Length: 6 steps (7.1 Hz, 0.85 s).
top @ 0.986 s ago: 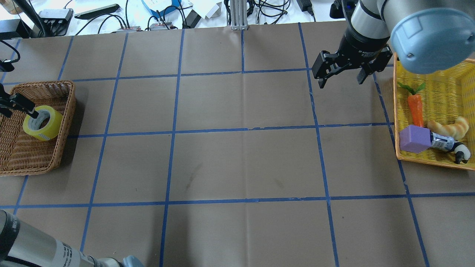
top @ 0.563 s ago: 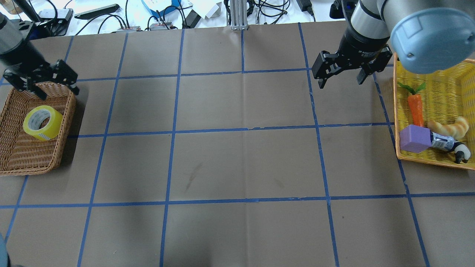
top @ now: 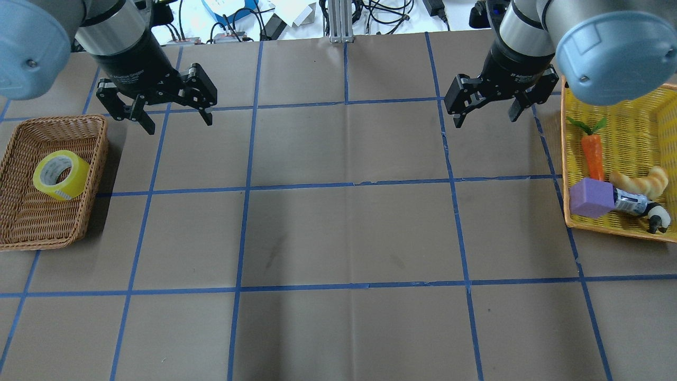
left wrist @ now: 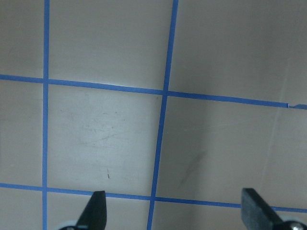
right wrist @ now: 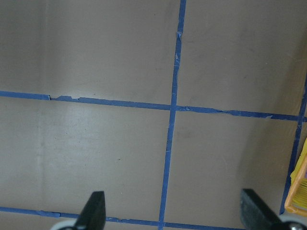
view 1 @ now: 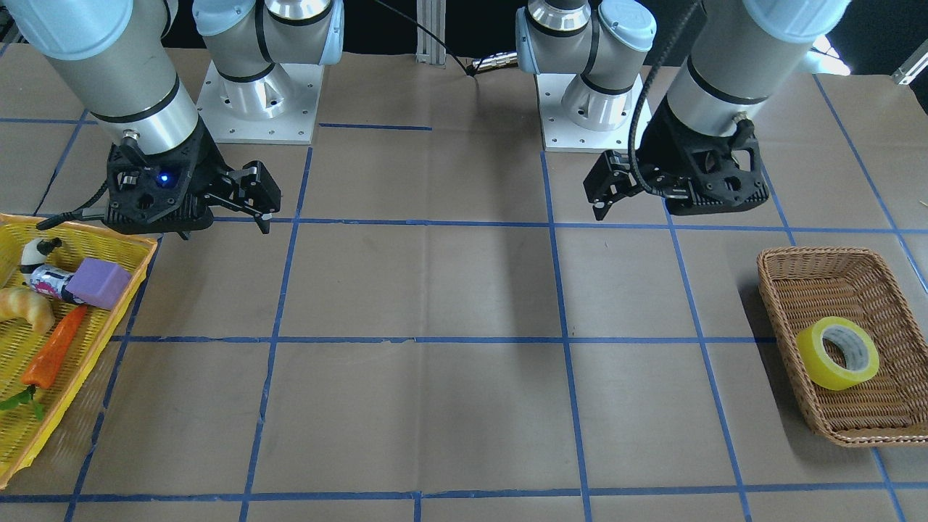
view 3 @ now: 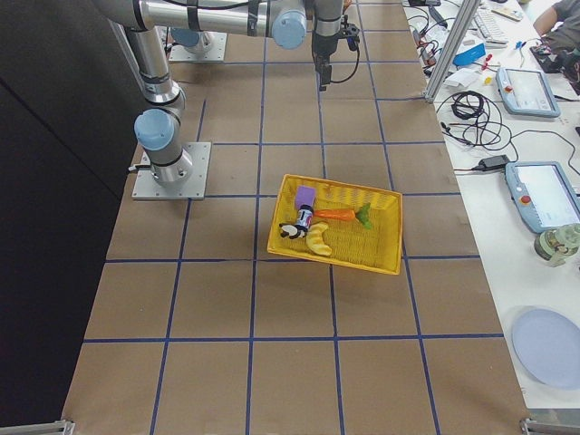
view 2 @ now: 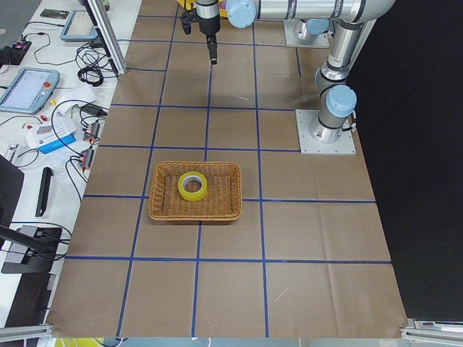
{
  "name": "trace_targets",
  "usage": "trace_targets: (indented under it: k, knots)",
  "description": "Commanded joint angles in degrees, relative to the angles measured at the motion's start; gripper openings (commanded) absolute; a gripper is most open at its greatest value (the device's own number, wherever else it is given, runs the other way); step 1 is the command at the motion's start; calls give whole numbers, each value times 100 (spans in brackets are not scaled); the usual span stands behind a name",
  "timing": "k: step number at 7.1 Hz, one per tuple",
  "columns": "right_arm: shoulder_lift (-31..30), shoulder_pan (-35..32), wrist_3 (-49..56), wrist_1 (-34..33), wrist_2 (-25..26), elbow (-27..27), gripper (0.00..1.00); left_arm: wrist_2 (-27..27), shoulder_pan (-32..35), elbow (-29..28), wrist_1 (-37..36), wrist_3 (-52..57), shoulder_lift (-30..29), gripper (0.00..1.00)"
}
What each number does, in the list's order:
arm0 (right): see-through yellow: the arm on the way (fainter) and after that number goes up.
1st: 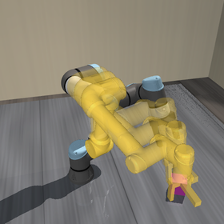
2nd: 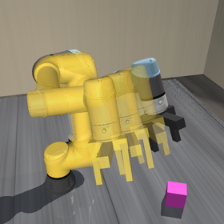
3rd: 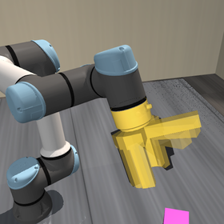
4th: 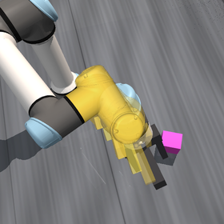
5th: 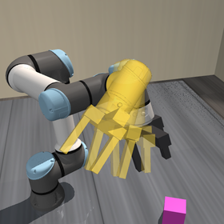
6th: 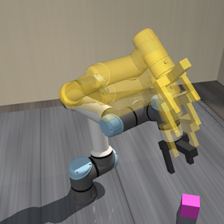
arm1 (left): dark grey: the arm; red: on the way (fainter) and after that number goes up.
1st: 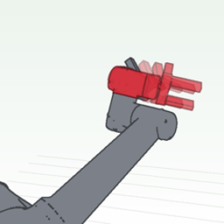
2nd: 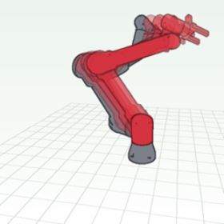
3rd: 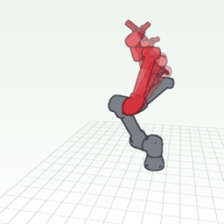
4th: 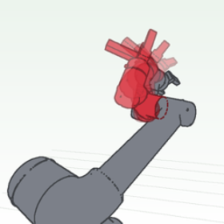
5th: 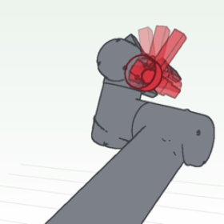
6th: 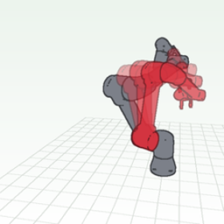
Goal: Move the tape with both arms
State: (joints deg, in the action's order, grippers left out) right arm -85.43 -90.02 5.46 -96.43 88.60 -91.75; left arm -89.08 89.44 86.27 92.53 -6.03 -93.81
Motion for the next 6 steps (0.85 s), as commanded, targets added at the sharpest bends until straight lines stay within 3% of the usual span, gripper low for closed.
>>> trace_targets:
  k: [1, 6]
  knots:
    - [0, 2, 8, 1, 0, -19, 100, 5, 117, -5, 2, -30, 29, 100]
    - [9, 20, 8, 1, -27, -27, 100, -4, 100, -5, 2, -3, 99, 100]
